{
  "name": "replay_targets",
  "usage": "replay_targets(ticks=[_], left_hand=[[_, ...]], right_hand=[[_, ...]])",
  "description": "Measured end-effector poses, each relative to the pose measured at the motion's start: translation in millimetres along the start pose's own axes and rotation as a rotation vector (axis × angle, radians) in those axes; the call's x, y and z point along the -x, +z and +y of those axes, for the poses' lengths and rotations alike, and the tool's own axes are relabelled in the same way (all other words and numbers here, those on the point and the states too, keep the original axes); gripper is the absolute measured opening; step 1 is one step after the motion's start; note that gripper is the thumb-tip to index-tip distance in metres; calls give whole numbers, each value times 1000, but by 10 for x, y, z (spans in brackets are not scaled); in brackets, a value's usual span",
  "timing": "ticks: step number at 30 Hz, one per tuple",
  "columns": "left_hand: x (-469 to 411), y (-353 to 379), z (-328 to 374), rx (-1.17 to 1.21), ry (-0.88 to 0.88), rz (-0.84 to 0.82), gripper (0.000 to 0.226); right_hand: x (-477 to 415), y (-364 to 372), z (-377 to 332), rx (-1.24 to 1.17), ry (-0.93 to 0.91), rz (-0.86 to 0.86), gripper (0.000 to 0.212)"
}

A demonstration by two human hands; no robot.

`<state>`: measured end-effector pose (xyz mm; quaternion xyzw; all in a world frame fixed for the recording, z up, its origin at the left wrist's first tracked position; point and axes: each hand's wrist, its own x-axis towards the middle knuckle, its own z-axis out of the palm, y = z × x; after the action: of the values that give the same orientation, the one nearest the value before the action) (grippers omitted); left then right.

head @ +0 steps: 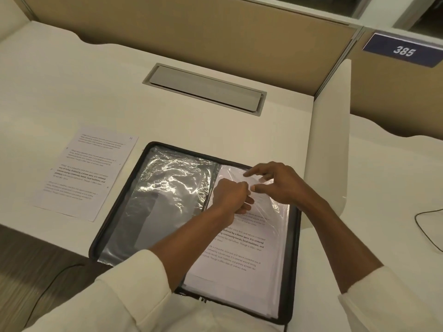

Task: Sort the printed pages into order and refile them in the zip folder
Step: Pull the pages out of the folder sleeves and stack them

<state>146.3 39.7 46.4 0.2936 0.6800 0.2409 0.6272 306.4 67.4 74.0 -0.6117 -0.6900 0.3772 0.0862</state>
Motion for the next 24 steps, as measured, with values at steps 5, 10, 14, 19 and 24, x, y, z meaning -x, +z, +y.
replay_targets(ticks=[5,10,14,19,24], left_hand=[[-6,21,-33,38,21,32,26],[25,51,-65,4,62,66,20],[19,104,-112,18,89,32,38],[-34,138,-365,-401,377,162,69],[-121,15,-841,-949,772,324,54]], right_hand=[[-237,-18,-45,66,102,-124,28],[-480,66,-16,281,159,-80,14],[-585,62,-71,347,250,-46,23],[-667,-8,-72,352,316,-126,31],[-690,-57,-1,362,370,-192,46]])
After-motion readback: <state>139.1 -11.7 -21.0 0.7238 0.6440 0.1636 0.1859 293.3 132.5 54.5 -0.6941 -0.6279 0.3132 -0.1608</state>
